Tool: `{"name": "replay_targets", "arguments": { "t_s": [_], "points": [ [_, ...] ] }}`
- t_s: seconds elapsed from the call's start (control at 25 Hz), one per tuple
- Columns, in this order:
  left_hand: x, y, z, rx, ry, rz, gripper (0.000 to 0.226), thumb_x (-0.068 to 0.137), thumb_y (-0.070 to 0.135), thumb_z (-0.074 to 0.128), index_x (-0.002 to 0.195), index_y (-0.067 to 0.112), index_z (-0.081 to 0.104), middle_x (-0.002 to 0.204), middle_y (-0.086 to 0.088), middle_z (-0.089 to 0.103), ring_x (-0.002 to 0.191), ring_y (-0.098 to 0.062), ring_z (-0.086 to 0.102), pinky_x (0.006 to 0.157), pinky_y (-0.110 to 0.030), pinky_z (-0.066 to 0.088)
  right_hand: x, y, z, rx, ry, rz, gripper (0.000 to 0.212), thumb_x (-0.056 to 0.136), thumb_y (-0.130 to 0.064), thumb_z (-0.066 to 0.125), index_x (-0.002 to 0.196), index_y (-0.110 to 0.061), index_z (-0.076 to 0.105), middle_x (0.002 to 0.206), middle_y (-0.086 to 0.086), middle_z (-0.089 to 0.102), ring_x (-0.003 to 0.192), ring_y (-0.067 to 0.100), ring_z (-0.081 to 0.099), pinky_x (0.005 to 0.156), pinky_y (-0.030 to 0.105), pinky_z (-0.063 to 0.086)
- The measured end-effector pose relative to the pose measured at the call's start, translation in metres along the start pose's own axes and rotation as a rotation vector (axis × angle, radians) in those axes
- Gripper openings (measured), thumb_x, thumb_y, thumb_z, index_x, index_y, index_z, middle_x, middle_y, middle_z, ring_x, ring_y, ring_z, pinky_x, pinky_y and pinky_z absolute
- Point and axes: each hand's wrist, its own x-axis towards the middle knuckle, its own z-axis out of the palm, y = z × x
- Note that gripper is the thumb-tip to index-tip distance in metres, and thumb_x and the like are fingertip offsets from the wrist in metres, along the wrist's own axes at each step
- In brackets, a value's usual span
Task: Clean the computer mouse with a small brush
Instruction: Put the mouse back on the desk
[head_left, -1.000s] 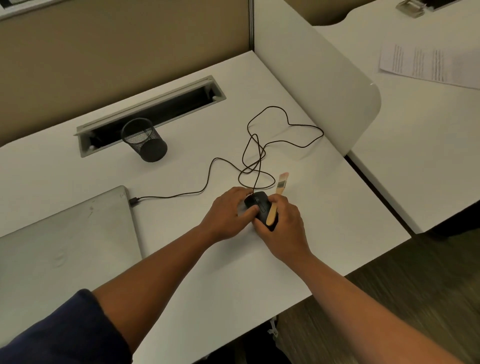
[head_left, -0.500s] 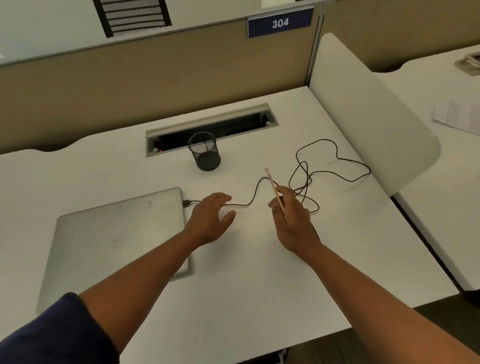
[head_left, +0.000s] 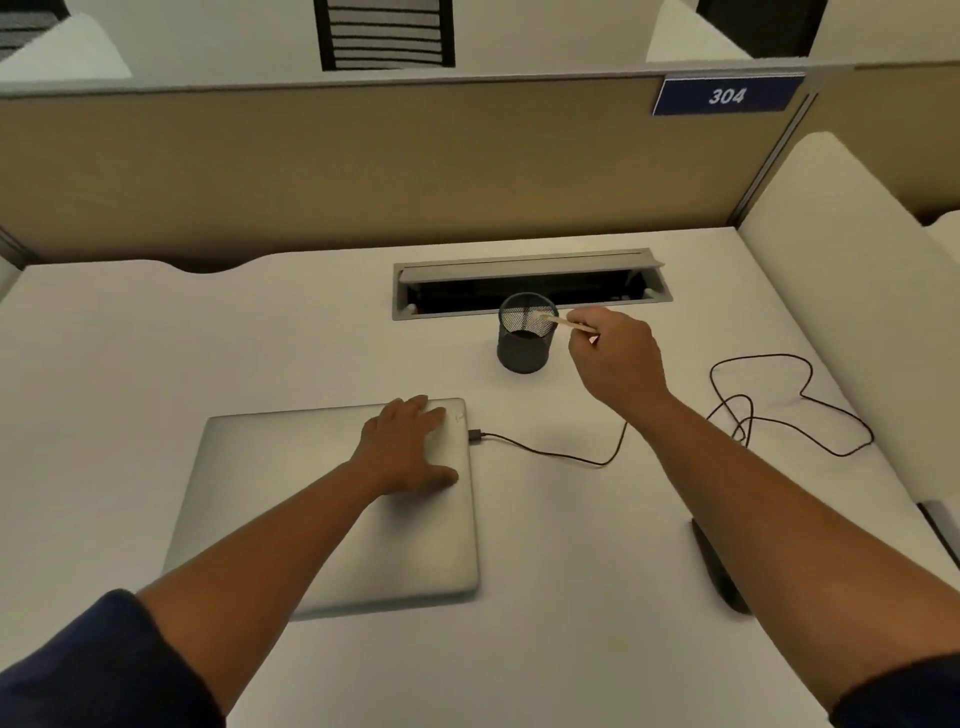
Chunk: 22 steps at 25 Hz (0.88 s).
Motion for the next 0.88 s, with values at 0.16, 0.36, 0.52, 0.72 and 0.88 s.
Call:
{"name": "replay_targets", "arguments": {
  "t_s": [0.16, 0.36, 0.52, 0.72, 0.88],
  "points": [
    [0.001, -0.006, -0.014, 0.063, -0.112, 0.045, 0.117, 0.07, 0.063, 0.086, 0.164, 0.033, 0.024, 0.174, 0.004, 0.009, 0.16, -0.027, 0.006, 0.126, -0.046, 0.026, 0.035, -0.008, 0.023, -0.265, -0.126, -0.016, 0.027, 0.101, -0.022, 0.054, 0.121, -0.017, 0.071, 0.107, 0.009, 0.075, 0.095, 0.028, 0.064, 0.082, 0.042, 0.058],
    [0.002, 0.001, -0.025, 0.131, -0.135, 0.047, 0.115, 0.066, 0.058, 0.091, 0.16, 0.032, 0.031, 0.172, 0.005, 0.016, 0.158, -0.028, 0.015, 0.117, -0.048, 0.04, 0.053, -0.016, 0.05, -0.529, -0.256, -0.01, 0.028, 0.1, -0.02, 0.055, 0.125, -0.02, 0.066, 0.114, 0.008, 0.067, 0.111, 0.027, 0.051, 0.086, 0.041, 0.043],
    [0.0, 0.002, -0.024, 0.151, -0.141, 0.05, 0.118, 0.069, 0.058, 0.089, 0.164, 0.032, 0.023, 0.174, 0.004, 0.01, 0.16, -0.029, 0.01, 0.12, -0.048, 0.036, 0.059, -0.021, 0.059, -0.625, -0.289, 0.002, 0.032, 0.098, -0.02, 0.058, 0.129, -0.021, 0.063, 0.118, 0.007, 0.064, 0.121, 0.028, 0.046, 0.095, 0.045, 0.034],
    [0.002, -0.002, -0.019, 0.164, -0.13, 0.055, 0.12, 0.071, 0.059, 0.087, 0.165, 0.033, 0.018, 0.175, 0.003, 0.006, 0.161, -0.029, 0.006, 0.122, -0.048, 0.033, 0.054, -0.021, 0.06, -0.636, -0.356, -0.011, 0.04, 0.092, -0.013, 0.057, 0.131, -0.024, 0.061, 0.131, 0.008, 0.061, 0.128, 0.029, 0.043, 0.097, 0.049, 0.032],
    [0.002, -0.001, -0.019, 0.175, -0.118, 0.059, 0.12, 0.072, 0.06, 0.085, 0.166, 0.033, 0.014, 0.175, 0.003, 0.004, 0.161, -0.029, 0.004, 0.123, -0.048, 0.032, 0.046, -0.02, 0.057, -0.659, -0.41, -0.039, 0.06, 0.091, -0.014, 0.062, 0.147, -0.026, 0.045, 0.152, 0.006, 0.049, 0.142, 0.031, 0.035, 0.106, 0.052, 0.03]
  ]
}}
